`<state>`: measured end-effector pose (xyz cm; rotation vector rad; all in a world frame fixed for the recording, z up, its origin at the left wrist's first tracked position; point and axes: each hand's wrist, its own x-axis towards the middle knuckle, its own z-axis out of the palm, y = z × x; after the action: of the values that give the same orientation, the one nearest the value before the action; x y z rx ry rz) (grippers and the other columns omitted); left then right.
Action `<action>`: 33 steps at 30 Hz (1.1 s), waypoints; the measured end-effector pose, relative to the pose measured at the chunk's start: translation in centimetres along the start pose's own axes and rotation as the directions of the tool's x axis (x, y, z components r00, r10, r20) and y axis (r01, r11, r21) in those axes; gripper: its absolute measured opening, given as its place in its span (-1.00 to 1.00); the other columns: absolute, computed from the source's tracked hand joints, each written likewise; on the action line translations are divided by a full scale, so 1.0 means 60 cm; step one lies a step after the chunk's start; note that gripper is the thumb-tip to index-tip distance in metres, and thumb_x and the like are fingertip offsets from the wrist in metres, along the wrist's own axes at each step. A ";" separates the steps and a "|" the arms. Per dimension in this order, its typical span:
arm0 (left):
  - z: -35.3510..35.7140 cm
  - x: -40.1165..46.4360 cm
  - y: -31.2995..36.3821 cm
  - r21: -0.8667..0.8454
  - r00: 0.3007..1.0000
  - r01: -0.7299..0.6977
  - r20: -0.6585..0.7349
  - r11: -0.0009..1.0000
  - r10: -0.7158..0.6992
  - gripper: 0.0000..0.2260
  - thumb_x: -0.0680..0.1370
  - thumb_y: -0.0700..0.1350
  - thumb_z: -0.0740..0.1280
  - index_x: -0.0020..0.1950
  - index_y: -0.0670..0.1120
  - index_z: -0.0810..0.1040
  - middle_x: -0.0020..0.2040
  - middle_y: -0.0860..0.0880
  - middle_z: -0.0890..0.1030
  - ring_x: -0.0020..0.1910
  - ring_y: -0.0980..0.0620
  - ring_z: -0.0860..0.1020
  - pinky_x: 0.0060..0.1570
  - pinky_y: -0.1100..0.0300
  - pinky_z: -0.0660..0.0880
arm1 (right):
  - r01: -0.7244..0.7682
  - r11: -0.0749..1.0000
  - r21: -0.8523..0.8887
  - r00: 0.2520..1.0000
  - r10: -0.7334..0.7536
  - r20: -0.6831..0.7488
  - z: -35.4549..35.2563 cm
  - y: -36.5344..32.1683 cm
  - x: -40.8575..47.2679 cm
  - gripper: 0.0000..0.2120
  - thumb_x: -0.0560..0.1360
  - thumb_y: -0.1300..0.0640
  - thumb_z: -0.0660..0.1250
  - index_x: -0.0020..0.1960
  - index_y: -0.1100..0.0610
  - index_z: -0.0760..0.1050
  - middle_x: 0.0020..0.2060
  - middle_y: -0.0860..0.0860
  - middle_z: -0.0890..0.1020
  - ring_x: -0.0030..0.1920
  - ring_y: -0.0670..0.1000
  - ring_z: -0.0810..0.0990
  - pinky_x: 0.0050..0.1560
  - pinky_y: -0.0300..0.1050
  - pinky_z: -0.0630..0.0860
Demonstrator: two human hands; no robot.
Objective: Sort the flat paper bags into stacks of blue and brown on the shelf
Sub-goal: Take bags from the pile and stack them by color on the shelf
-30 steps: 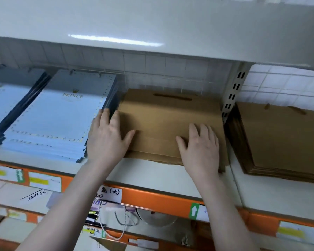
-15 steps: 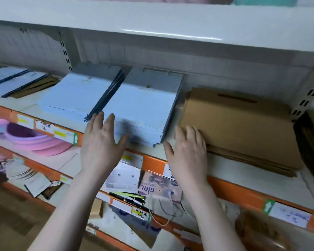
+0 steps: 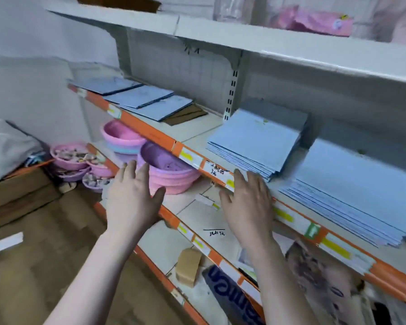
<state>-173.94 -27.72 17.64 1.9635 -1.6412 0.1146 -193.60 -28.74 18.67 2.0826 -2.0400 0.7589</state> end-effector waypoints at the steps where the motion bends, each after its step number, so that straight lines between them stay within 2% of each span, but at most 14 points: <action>1: -0.003 0.007 -0.022 0.013 1.000 0.021 -0.004 1.000 -0.021 -0.45 0.38 -0.10 0.49 0.29 -0.31 0.46 0.29 -0.38 0.42 0.30 -0.36 0.37 0.29 -0.16 0.30 | 0.013 1.000 0.007 1.000 -0.013 -0.002 0.013 -0.022 0.012 -0.54 0.43 0.07 0.38 0.28 0.22 0.47 0.14 0.23 0.54 0.23 0.27 0.45 0.21 0.13 0.40; 4: -0.007 0.038 -0.086 0.030 0.997 0.076 -0.027 0.997 -0.075 -0.46 0.39 -0.08 0.47 0.29 -0.28 0.45 0.32 -0.35 0.41 0.34 -0.32 0.34 0.33 -0.12 0.27 | 0.071 0.997 0.027 0.997 -0.072 0.029 0.054 -0.084 0.049 -0.56 0.44 0.08 0.36 0.27 0.23 0.48 0.11 0.24 0.55 0.21 0.27 0.46 0.21 0.13 0.40; 8: -0.001 0.107 -0.156 0.049 0.992 0.123 -0.044 0.991 -0.121 -0.45 0.41 -0.06 0.45 0.32 -0.27 0.44 0.35 -0.31 0.40 0.36 -0.29 0.32 0.35 -0.10 0.25 | 0.103 0.991 0.082 0.991 -0.109 0.077 0.112 -0.152 0.111 -0.52 0.49 0.05 0.31 0.36 0.20 0.40 0.24 0.24 0.47 0.30 0.25 0.38 0.28 0.10 0.30; 13: 0.018 0.256 -0.222 0.095 0.995 0.086 -0.067 0.992 -0.080 -0.48 0.46 -0.07 0.42 0.34 -0.26 0.42 0.37 -0.31 0.37 0.38 -0.29 0.29 0.37 -0.07 0.19 | 0.115 0.985 0.132 0.992 -0.121 0.043 0.194 -0.226 0.225 -0.50 0.49 0.05 0.34 0.36 0.24 0.40 0.21 0.26 0.48 0.26 0.25 0.41 0.27 0.10 0.33; 18: 0.050 0.439 -0.276 0.104 0.996 0.073 -0.051 0.992 -0.067 -0.47 0.53 0.00 0.32 0.44 -0.16 0.31 0.46 -0.21 0.28 0.46 -0.18 0.18 0.38 -0.01 0.16 | 0.074 0.982 0.174 0.996 -0.081 0.033 0.282 -0.306 0.383 -0.51 0.47 0.05 0.36 0.33 0.22 0.43 0.15 0.25 0.51 0.18 0.25 0.45 0.20 0.09 0.36; 28: 0.104 0.709 -0.419 0.066 0.993 0.114 0.010 0.991 -0.115 -0.48 0.51 -0.02 0.35 0.40 -0.20 0.35 0.43 -0.25 0.30 0.46 -0.18 0.17 0.39 0.01 0.12 | 0.128 0.987 0.099 0.979 -0.142 0.147 0.403 -0.458 0.600 -0.48 0.58 -0.07 0.17 0.47 0.12 0.22 0.38 0.15 0.33 0.40 0.13 0.25 0.38 -0.04 0.18; 33: 0.143 0.830 -0.510 0.037 0.995 0.090 0.040 0.995 -0.092 -0.49 0.52 0.00 0.33 0.41 -0.19 0.36 0.44 -0.23 0.30 0.45 -0.17 0.19 0.38 -0.01 0.15 | 0.083 0.993 0.082 0.984 -0.095 0.154 0.465 -0.531 0.665 -0.49 0.57 -0.03 0.20 0.45 0.16 0.28 0.36 0.18 0.37 0.40 0.17 0.28 0.37 0.00 0.21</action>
<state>-136.01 -72.94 19.89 2.0768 -1.5826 0.0679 -157.20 -74.14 19.84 2.3277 -2.0070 0.6881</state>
